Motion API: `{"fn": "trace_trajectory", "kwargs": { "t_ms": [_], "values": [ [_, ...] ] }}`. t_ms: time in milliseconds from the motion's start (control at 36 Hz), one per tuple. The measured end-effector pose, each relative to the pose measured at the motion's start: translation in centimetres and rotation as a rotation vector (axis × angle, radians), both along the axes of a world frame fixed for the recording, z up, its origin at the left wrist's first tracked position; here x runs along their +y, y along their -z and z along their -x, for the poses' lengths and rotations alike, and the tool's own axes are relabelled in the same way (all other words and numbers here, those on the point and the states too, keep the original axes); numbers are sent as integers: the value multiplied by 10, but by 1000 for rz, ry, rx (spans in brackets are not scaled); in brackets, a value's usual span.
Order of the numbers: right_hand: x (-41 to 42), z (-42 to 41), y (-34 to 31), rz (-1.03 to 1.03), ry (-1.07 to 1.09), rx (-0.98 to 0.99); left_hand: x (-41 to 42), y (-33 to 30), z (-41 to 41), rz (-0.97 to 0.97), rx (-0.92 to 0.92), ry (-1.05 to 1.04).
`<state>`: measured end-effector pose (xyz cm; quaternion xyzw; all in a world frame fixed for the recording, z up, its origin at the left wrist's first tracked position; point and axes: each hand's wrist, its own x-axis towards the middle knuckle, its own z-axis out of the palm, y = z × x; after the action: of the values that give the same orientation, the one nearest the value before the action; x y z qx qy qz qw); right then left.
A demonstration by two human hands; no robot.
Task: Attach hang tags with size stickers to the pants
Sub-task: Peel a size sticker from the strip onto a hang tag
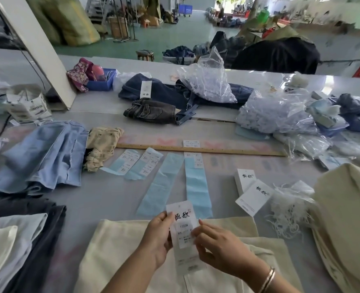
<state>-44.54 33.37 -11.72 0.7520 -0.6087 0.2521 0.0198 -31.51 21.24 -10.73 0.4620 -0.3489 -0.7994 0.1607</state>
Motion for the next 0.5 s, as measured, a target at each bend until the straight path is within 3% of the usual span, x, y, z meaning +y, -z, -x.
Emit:
{"fn": "trace_trajectory", "kwargs": {
  "t_ms": [389,500],
  "values": [
    [25,-3,-4,-99,1,51,21,2,-3,65,6,179],
    [41,-4,1,-69,63,189,30,7,3,-14,4,123]
  ]
}}
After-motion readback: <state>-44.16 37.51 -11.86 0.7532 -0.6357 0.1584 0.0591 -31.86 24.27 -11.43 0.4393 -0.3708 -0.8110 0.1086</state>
